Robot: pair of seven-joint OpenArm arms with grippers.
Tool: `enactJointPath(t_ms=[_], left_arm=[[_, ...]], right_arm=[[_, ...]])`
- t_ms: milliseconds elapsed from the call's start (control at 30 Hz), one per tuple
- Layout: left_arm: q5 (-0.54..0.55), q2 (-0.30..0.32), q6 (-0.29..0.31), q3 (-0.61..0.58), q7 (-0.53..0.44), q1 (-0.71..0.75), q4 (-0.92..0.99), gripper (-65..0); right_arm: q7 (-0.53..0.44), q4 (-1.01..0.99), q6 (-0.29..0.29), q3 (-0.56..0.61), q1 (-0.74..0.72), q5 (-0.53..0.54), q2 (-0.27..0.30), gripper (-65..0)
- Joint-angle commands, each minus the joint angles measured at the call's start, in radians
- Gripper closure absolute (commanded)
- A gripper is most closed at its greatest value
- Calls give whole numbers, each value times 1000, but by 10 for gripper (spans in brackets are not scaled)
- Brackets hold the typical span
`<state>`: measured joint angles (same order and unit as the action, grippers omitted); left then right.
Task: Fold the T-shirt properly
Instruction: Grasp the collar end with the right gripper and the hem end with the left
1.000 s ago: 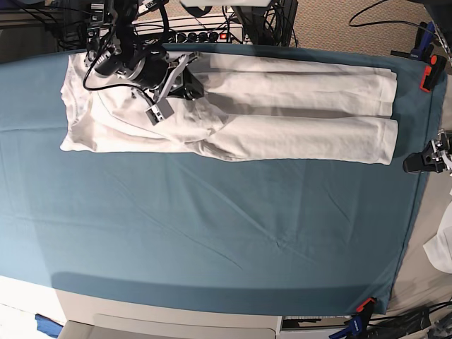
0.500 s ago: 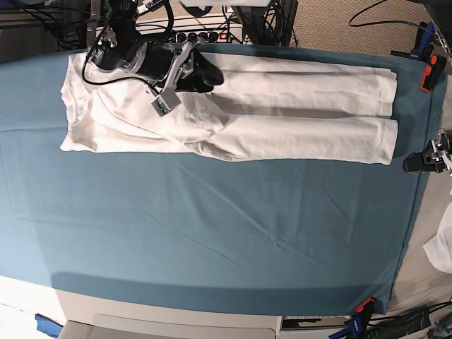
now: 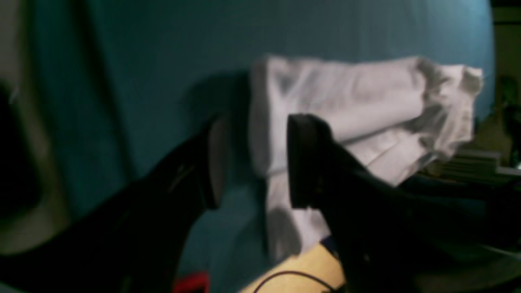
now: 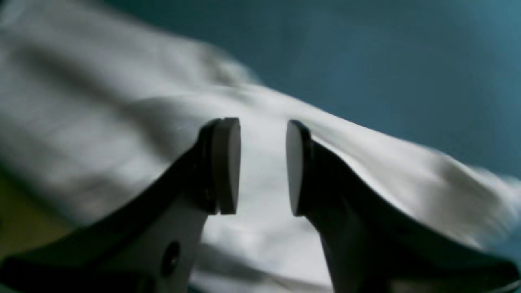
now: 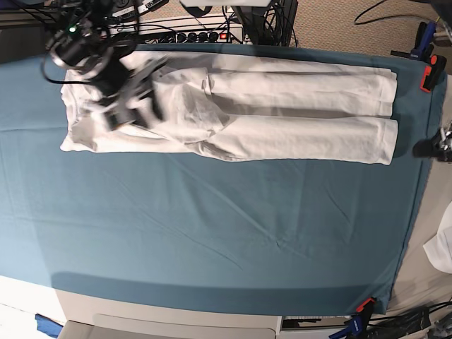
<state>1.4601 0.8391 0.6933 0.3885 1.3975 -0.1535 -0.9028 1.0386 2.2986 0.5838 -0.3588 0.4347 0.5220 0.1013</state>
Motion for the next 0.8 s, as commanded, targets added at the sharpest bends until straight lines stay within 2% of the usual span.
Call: enactJointPath(t_ms=[0,67,233,367,767], left_arm=[[23,31,5,8,-1,8,-12,-257],[23,28,5,8,-1,48,-12,-275],[23,-3,5,7,-12,115,-12,-320],[23,-37,-9,7,-23,123,-12,-341],[23,-89,-16,6,-33,123,-12,-342]], right_arm=[[-30,17,-21,-36,-3,3,7,-194],[-30,17,-63,-100,-3,0,6,-194],[-37,17,-78,-185,-3,0,7,-194],[-41,17,-82,-192,-3,-4,6,-194],[-49,17,-87,-192,-3,-26,7,-194]])
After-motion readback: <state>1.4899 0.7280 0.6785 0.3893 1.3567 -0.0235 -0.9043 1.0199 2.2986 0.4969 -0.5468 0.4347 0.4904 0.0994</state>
